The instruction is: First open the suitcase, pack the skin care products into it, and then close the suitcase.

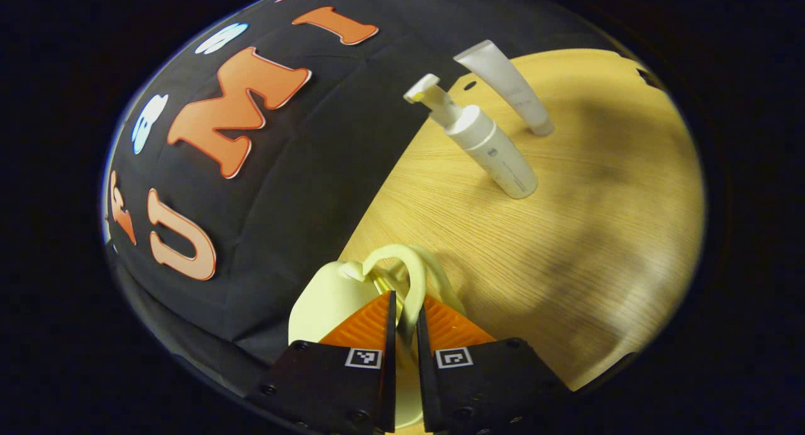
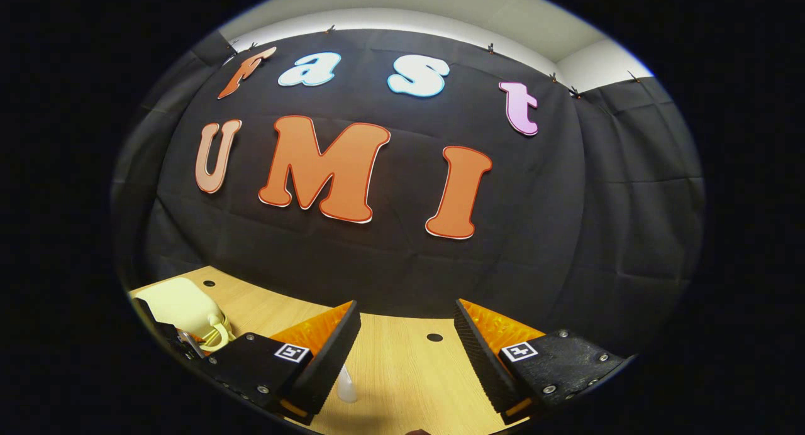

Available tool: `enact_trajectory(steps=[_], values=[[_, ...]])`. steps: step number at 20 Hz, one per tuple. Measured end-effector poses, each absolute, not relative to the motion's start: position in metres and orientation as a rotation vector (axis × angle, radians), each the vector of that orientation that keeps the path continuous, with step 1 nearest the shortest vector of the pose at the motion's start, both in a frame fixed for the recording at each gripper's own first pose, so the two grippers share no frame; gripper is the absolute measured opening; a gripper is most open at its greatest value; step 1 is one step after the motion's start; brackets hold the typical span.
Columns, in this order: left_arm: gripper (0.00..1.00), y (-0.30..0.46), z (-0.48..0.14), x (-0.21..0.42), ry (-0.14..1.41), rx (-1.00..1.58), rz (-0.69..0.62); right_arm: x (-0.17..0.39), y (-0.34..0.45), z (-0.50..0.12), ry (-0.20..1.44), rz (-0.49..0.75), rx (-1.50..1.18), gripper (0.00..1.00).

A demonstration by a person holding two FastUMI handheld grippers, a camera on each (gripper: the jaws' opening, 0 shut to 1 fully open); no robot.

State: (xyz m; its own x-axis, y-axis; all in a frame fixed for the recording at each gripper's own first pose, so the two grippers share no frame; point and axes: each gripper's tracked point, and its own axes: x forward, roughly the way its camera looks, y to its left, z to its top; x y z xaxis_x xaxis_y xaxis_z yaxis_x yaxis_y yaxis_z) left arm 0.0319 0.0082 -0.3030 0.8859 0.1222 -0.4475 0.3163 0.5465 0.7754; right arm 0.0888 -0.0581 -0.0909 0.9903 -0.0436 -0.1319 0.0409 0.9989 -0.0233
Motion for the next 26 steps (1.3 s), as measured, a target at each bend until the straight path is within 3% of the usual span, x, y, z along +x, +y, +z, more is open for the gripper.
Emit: enact_trajectory(steps=[1,2,16,26], values=[[0.08,0.018,-0.302,0.053,0.458,1.006,-0.102,0.09,-0.054,-0.091,0.133,-0.039,-0.021,0.95],[0.06,0.024,-0.288,0.053,0.44,0.98,-0.089,0.09,-0.051,-0.09,0.132,-0.034,-0.021,0.95],[0.07,0.149,-0.143,0.051,0.337,0.459,0.208,0.107,0.012,-0.083,0.129,0.063,-0.037,0.95],[0.07,0.274,-0.104,0.033,0.268,0.409,0.409,0.108,0.046,-0.085,0.156,0.086,-0.05,0.95]])
